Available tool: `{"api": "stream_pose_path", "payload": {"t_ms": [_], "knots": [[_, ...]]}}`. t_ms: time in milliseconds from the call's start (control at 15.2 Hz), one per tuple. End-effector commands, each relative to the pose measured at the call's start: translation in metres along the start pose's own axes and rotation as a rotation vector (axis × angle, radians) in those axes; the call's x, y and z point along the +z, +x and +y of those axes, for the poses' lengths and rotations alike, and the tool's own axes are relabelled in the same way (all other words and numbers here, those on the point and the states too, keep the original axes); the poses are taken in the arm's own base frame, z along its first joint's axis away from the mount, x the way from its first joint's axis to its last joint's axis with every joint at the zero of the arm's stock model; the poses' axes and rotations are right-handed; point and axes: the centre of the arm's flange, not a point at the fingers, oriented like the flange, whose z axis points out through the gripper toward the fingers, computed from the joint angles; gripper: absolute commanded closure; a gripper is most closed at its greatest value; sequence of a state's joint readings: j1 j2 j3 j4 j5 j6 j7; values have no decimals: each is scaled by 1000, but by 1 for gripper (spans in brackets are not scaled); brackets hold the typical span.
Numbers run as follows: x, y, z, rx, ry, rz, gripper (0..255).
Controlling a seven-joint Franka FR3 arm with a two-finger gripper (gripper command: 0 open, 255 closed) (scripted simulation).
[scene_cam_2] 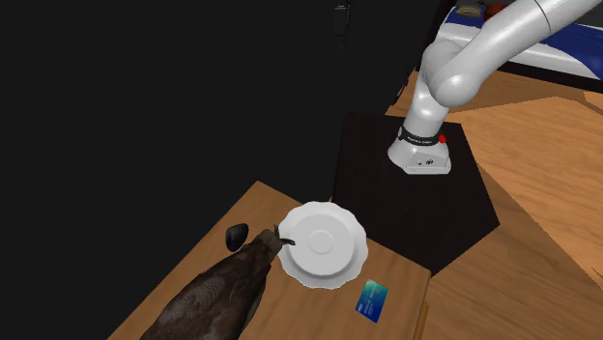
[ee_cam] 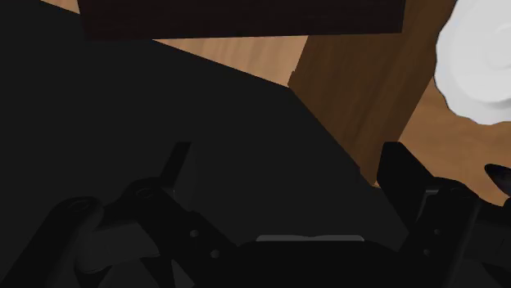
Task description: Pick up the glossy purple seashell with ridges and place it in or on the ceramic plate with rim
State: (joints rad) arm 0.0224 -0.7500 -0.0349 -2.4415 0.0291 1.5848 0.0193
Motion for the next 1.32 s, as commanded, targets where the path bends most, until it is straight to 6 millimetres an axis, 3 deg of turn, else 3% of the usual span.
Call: {"api": "stream_pose_path", "payload": {"t_ms": [0, 858, 924, 990, 1254], "knots": [[0, 0, 0, 0, 0, 0, 0], [81, 113, -103, -253, 7, -23, 0], [33, 69, -82, 277, -2, -50, 0], [33, 69, -82, 277, -2, -50, 0], [65, 74, -123, 264, -8, 2, 0]]}}
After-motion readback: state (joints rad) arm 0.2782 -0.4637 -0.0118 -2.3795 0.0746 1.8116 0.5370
